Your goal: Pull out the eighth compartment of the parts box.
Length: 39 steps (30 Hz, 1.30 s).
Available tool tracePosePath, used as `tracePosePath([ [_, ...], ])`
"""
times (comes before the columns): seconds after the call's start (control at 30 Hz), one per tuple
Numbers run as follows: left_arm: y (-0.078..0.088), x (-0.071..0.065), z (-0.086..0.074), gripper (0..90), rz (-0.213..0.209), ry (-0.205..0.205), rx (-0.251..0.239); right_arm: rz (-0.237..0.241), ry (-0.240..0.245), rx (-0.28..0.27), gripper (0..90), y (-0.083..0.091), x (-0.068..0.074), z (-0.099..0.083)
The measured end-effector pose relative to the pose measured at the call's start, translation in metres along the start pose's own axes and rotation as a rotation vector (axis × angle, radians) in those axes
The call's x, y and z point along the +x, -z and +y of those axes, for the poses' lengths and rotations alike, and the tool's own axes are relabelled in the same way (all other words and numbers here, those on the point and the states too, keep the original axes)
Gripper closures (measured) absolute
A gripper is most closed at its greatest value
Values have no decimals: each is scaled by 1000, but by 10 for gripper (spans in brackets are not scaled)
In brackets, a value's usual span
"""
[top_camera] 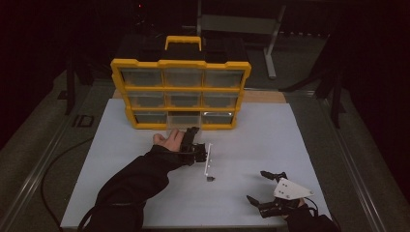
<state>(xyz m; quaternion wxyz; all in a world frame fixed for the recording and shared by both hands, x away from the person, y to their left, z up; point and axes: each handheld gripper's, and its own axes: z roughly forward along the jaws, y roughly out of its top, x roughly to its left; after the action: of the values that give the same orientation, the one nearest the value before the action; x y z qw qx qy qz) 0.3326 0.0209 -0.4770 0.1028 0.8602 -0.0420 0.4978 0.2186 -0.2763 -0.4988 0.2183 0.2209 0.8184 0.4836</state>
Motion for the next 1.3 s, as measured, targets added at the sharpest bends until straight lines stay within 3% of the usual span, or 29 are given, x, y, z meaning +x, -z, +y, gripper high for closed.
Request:
tracePosePath([
  [0.2, 6, 9, 1, 128, -25, 103, -19, 0, 1, -1, 81, 0, 0, 0],
  [0.37, 7, 16, 0, 13, -82, 179, -21, -1, 3, -3, 81, 0, 0, 0],
  [0.4, 8, 19, 0, 6, -109, 197, -27, -2, 2, -3, 81, 1, 0, 0],
  [0.5, 9, 22, -1, 0, -131, 233, -45, -2, 2, -3, 81, 1, 0, 0],
  [0.53, 11, 26, -2, 0, -179, 275, -68, -1, 2, -3, 81, 0, 0, 0],
  [0.67, 14, 36, -3, 0, -274, 397, -121, -1, 2, -5, 81, 1, -1, 0],
  [0.87, 18, 49, -6, 0, -396, 530, -192, -4, 6, -7, 81, 1, -1, 1],
  [1.07, 22, 57, -7, 0, -468, 620, -250, -2, 4, -7, 81, 1, -1, 1],
  [1.23, 24, 62, -9, 0, -472, 692, -319, -3, 3, -7, 81, 1, -1, 1],
  [1.3, 25, 64, -10, 0, -488, 702, -342, -3, 4, -7, 81, 1, -1, 1],
])
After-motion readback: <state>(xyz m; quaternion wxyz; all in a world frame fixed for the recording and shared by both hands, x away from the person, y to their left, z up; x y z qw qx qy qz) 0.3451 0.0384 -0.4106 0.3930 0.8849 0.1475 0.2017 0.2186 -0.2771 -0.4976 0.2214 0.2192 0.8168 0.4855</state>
